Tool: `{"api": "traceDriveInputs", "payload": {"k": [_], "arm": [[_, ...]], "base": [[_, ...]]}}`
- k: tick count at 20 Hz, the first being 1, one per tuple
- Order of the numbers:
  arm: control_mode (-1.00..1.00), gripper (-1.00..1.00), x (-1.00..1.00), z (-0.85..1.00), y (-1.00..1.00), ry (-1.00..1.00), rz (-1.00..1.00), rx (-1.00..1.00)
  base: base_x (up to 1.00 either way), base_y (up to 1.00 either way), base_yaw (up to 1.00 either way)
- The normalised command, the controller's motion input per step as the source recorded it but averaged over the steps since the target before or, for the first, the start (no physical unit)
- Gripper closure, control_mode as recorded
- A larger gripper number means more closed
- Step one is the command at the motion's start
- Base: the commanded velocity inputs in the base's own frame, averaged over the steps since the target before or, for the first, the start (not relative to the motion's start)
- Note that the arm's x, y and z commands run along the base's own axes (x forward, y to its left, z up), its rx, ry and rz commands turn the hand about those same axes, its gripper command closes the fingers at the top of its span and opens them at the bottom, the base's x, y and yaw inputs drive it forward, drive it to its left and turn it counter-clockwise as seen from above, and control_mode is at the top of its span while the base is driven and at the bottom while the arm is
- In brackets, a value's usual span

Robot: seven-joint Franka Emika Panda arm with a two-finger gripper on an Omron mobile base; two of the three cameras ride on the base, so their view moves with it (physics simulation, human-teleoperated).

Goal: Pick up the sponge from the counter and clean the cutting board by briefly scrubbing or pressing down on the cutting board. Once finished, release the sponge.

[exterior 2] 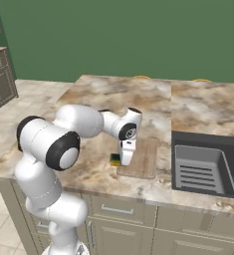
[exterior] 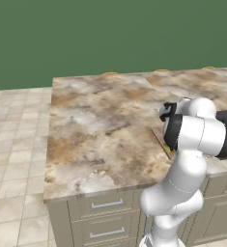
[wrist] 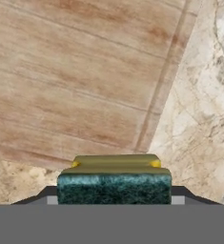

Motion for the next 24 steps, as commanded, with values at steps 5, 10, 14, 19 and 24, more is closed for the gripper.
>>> {"api": "traceDriveInputs", "payload": {"k": [5,10,14,19,24], "arm": [[-1.00,1.00,0.00,-0.30,0.00,0.00,-0.05,-0.02],[-1.00,1.00,0.00,-0.21,0.00,0.00,-0.05,0.00],[-1.00,1.00,0.00,-0.21,-0.01,0.00,-0.06,0.00],[-1.00,1.00,0.15,-0.19,-0.01,0.00,-0.05,0.00],[-1.00,1.00,0.51,-0.06,-0.01,0.00,-0.01,0.00]], "base": [[0.00,0.00,0.00],[0.00,0.00,0.00],[0.00,0.00,0.00],[0.00,0.00,0.00],[0.00,0.00,0.00]]}}
